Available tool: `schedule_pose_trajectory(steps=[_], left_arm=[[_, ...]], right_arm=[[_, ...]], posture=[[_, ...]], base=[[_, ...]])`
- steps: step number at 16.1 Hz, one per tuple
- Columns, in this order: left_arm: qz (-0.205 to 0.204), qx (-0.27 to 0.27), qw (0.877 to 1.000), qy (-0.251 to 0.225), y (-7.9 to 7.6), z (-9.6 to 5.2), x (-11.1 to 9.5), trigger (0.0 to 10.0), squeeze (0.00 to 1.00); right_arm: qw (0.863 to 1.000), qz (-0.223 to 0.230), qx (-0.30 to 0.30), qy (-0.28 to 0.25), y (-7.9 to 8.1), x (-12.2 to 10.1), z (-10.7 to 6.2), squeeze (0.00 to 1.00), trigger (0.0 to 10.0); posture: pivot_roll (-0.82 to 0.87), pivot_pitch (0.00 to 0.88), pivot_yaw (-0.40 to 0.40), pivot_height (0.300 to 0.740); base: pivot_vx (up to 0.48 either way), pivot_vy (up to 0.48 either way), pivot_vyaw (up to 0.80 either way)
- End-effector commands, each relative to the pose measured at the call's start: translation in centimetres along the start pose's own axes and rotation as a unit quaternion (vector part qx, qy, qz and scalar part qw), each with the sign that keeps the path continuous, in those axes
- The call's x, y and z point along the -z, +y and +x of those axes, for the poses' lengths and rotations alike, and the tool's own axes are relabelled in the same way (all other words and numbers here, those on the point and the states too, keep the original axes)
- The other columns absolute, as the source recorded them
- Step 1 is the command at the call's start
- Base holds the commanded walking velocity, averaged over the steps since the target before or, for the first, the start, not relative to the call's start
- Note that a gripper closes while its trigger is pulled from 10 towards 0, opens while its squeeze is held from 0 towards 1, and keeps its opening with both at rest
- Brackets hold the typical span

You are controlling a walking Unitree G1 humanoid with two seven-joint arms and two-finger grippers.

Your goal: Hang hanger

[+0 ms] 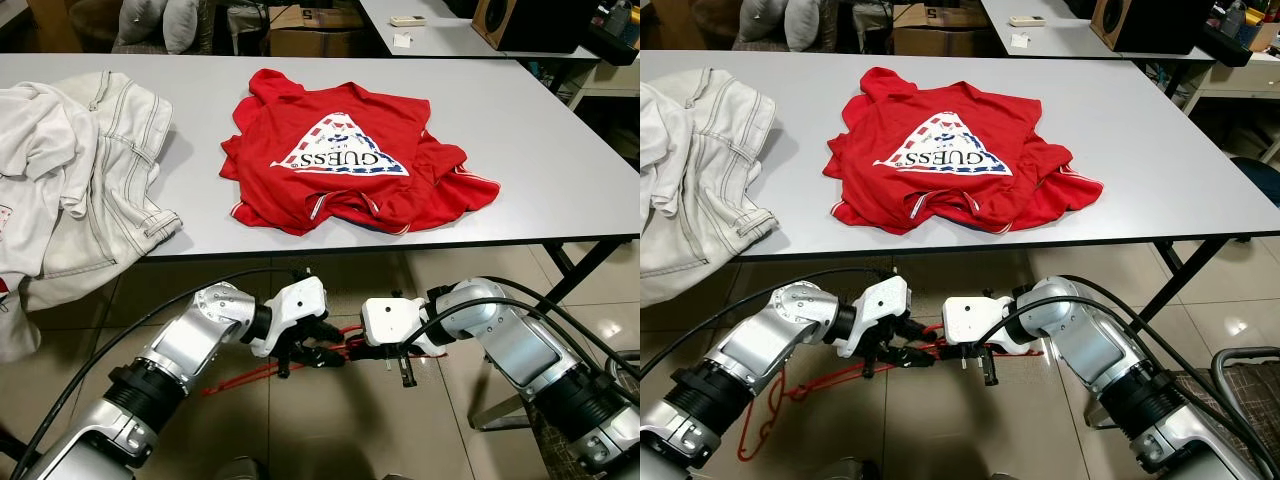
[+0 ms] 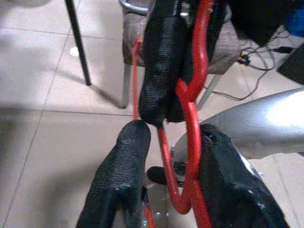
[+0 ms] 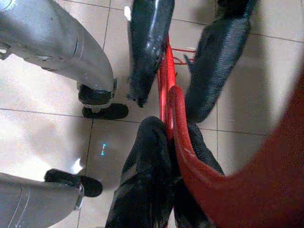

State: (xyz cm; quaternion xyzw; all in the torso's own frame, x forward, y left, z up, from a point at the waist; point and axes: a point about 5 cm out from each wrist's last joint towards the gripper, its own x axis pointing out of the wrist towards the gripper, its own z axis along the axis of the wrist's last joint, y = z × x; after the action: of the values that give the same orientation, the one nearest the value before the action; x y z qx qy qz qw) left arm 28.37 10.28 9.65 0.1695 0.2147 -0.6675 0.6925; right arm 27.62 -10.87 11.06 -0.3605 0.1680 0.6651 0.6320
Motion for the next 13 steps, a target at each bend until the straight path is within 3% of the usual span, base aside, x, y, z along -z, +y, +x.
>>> schedule_pose_trajectory(steps=[1,2,3,8,13], left_arm=[[0.010,-0.007,1.000,-0.022,0.4,-0.9,-1.1,0.0,0.00],[0.011,-0.007,1.000,-0.026,0.5,-1.0,-1.2,0.0,0.00],[0.015,-0.006,0.999,-0.030,0.4,-1.0,-1.3,0.0,0.00],[0.020,0.004,0.999,-0.035,0.2,-1.8,-1.5,0.0,0.00],[0.029,0.027,0.998,-0.045,-0.2,-2.3,-1.9,0.0,0.00]], right_arm=[[1.000,-0.005,0.001,-0.005,0.0,-0.2,-0.4,0.00,10.0],[1.000,0.005,0.003,-0.012,0.0,-0.2,-0.5,0.00,10.0],[1.000,0.010,0.006,-0.018,0.0,-0.2,-0.6,1.00,10.0],[0.997,0.032,0.029,-0.059,0.0,-0.2,-2.0,1.00,10.0],[0.992,0.056,0.054,-0.098,-0.1,-0.2,-4.6,1.00,10.0]], posture=[[-0.04,0.059,-0.004,0.740],[-0.04,0.059,-0.004,0.740],[-0.03,0.059,-0.005,0.740],[-0.03,0.061,-0.002,0.740],[-0.04,0.073,0.000,0.740]], base=[[0.000,0.000,0.00],[0.000,0.000,0.00],[0.000,0.000,0.00],[0.000,0.000,0.00],[0.000,0.000,0.00]])
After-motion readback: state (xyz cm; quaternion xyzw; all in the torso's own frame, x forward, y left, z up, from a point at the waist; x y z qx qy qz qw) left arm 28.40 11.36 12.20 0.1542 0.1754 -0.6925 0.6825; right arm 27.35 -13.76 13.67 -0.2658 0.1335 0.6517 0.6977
